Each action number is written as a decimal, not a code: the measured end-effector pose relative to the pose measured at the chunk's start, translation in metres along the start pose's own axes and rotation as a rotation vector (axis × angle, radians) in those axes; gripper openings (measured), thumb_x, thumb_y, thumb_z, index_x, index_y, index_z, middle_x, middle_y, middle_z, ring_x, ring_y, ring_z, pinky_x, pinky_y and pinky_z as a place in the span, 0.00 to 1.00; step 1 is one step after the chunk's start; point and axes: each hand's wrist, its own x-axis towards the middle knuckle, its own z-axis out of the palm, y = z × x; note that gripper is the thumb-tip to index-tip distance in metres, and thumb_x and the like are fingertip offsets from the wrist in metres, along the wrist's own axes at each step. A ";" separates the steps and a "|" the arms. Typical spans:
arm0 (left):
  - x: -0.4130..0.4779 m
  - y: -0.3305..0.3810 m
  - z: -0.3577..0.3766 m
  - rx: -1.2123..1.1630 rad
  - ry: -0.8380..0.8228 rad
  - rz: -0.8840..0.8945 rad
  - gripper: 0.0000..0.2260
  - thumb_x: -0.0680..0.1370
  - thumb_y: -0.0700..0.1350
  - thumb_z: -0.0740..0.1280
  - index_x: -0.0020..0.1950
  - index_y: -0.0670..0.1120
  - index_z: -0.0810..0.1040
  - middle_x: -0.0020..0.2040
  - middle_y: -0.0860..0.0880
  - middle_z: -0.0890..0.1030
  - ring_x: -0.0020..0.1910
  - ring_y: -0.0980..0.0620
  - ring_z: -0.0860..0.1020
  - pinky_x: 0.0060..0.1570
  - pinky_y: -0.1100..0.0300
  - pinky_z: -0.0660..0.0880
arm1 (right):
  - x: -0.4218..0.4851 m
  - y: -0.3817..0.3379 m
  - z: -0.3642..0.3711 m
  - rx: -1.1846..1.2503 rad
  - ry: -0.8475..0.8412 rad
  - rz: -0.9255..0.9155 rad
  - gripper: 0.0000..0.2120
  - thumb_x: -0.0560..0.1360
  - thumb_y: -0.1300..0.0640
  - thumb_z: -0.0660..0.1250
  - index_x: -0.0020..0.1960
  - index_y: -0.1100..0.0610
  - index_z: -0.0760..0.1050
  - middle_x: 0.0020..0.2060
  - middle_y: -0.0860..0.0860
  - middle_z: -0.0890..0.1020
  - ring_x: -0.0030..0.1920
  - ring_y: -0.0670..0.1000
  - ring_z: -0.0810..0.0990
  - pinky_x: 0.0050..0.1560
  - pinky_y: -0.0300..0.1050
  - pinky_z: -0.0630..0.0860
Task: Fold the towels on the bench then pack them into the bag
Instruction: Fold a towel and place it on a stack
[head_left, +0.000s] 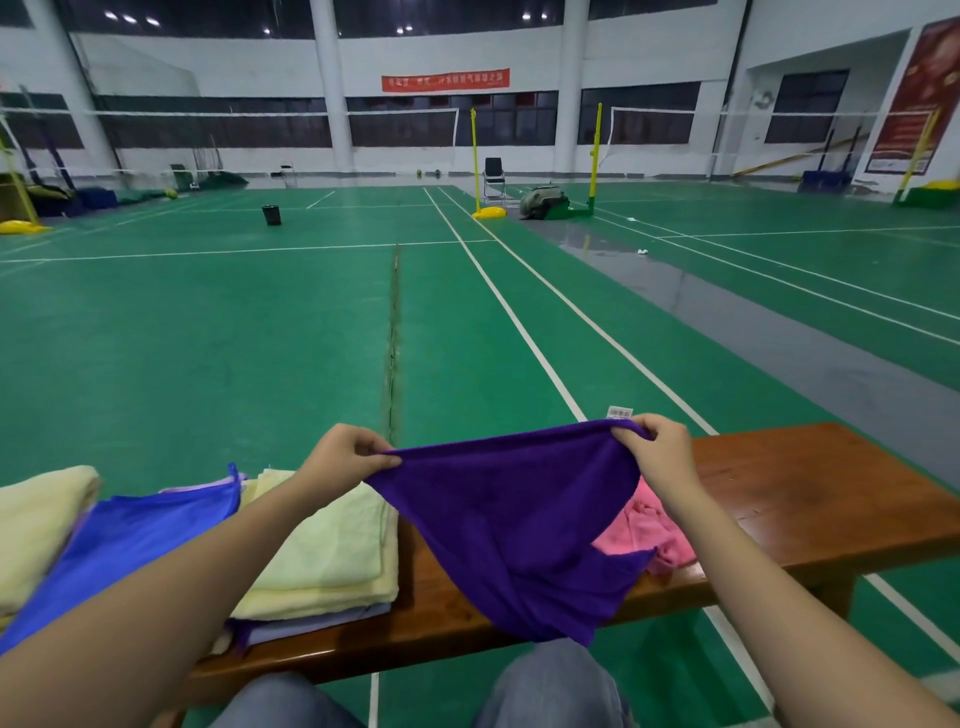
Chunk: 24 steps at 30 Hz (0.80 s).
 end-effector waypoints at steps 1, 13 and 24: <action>0.000 0.000 0.000 -0.086 -0.005 -0.038 0.06 0.75 0.38 0.70 0.38 0.41 0.79 0.23 0.53 0.73 0.19 0.58 0.65 0.21 0.66 0.62 | 0.000 0.000 0.001 0.017 0.013 0.003 0.04 0.75 0.62 0.67 0.42 0.61 0.77 0.34 0.53 0.77 0.38 0.52 0.73 0.36 0.43 0.69; 0.022 0.037 -0.017 -0.580 0.281 0.003 0.01 0.76 0.32 0.66 0.46 0.35 0.77 0.35 0.44 0.79 0.26 0.58 0.80 0.33 0.69 0.78 | 0.019 -0.033 -0.002 0.195 0.191 -0.059 0.04 0.76 0.62 0.66 0.42 0.58 0.76 0.35 0.50 0.77 0.39 0.51 0.73 0.40 0.44 0.69; 0.074 0.082 -0.030 -0.632 0.398 0.141 0.04 0.75 0.33 0.68 0.49 0.37 0.78 0.27 0.55 0.80 0.33 0.59 0.79 0.43 0.68 0.78 | 0.076 -0.074 0.000 0.374 0.327 -0.046 0.12 0.75 0.60 0.67 0.34 0.52 0.71 0.31 0.48 0.74 0.35 0.47 0.70 0.40 0.46 0.67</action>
